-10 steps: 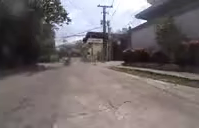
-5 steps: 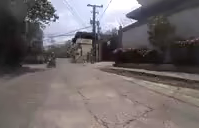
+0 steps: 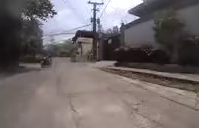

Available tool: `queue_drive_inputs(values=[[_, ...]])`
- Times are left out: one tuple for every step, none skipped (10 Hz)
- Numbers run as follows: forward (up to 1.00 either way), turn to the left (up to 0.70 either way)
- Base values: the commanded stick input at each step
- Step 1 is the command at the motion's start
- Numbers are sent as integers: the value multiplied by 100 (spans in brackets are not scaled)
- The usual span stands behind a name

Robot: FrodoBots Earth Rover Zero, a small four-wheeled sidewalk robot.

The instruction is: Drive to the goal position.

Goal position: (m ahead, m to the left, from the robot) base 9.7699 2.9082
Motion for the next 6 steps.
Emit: queue_drive_inputs(values=[[100, -2], [100, -2], [100, -2], [100, -2], [100, -2], [100, -1]])
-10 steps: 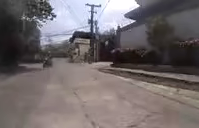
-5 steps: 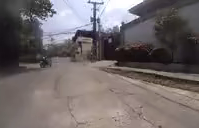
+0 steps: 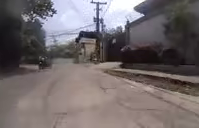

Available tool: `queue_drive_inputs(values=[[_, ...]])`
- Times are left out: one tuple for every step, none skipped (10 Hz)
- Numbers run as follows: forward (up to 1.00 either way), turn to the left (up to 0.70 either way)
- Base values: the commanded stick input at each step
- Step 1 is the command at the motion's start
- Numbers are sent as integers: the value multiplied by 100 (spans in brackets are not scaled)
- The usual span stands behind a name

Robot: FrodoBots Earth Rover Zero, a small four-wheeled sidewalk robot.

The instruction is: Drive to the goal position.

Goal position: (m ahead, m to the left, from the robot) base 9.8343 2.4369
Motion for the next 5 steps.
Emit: queue_drive_inputs(values=[[100, 0], [100, 10], [100, 32], [100, 35], [100, 16]])
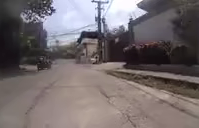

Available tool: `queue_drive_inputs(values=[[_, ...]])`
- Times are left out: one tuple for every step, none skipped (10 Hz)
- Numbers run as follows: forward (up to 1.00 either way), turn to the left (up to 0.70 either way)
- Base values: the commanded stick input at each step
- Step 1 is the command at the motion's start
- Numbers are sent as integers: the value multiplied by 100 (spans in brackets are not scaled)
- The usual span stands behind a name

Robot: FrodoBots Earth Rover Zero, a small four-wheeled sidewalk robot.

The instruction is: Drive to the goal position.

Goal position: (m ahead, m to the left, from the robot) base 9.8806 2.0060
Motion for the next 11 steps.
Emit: queue_drive_inputs(values=[[100, 3], [100, 0], [100, 0], [100, 0], [100, 0], [100, 0], [100, 0], [100, 0], [100, 0], [100, 0], [100, 0]])
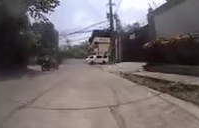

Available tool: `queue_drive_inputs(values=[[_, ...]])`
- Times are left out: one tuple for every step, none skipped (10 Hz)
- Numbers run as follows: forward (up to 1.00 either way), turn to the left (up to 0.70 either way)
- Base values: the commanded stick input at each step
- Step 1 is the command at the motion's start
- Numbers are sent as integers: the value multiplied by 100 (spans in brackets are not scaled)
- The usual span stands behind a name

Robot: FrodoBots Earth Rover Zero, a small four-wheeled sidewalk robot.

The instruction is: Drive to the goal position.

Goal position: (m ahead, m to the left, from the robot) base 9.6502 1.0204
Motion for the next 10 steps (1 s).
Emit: queue_drive_inputs(values=[[100, 0], [100, 0], [100, 0], [100, 0], [100, 0], [100, 0], [100, 0], [100, 0], [100, 0], [100, 0]])
